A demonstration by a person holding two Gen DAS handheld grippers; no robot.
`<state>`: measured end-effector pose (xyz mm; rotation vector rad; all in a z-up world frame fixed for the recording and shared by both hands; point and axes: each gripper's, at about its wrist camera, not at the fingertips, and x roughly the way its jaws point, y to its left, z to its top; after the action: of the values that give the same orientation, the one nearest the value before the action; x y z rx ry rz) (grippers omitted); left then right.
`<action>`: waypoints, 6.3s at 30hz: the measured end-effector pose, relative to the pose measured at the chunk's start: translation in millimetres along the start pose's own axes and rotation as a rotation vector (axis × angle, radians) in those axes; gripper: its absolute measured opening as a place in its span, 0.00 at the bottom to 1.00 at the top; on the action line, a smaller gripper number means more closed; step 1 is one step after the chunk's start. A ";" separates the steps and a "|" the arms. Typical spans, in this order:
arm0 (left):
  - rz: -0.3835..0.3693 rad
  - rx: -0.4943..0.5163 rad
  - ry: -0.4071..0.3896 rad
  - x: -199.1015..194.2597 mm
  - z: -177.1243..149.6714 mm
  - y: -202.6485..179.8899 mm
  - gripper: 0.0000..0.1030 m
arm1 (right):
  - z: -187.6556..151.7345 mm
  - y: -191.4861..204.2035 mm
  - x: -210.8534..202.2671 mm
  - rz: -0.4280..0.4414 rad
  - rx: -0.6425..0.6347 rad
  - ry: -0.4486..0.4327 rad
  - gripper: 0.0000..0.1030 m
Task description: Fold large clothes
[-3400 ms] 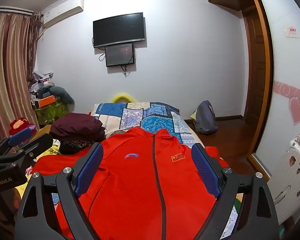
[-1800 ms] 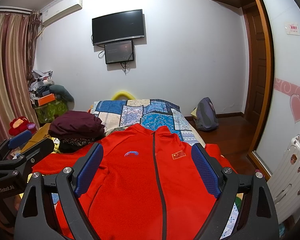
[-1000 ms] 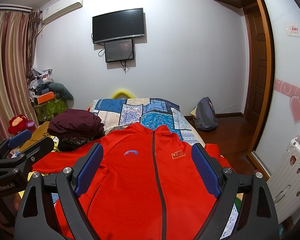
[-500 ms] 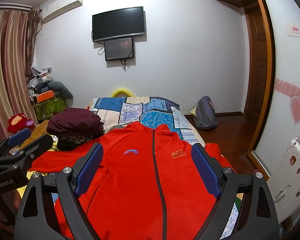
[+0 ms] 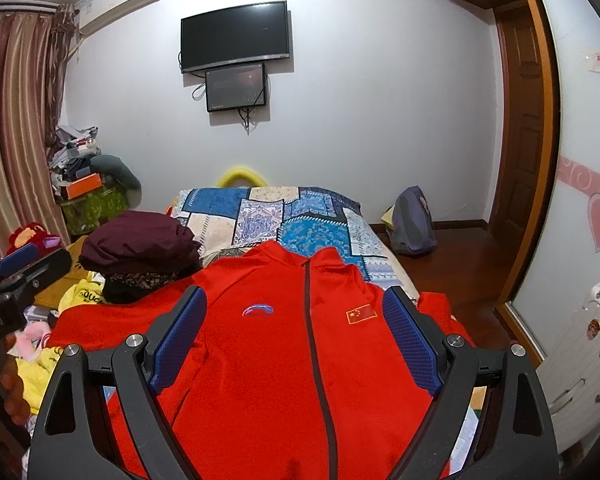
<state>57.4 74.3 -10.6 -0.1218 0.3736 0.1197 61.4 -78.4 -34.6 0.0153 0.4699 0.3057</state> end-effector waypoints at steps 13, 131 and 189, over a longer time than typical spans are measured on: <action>0.266 -0.220 0.091 49.3 -23.8 151.0 1.00 | 9.1 2.8 82.0 0.021 -0.011 0.154 0.85; -0.040 0.211 0.556 244.3 -28.8 15.0 0.87 | -50.0 -72.6 204.4 0.034 -0.167 0.552 0.83; 0.277 -0.035 0.643 277.4 -125.5 125.7 0.87 | -71.7 -163.4 229.0 -0.069 0.059 0.614 0.06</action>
<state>251.6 206.6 -241.4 -0.1411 1.0312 0.3639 270.0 -171.2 -213.9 -0.0383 1.0862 0.2241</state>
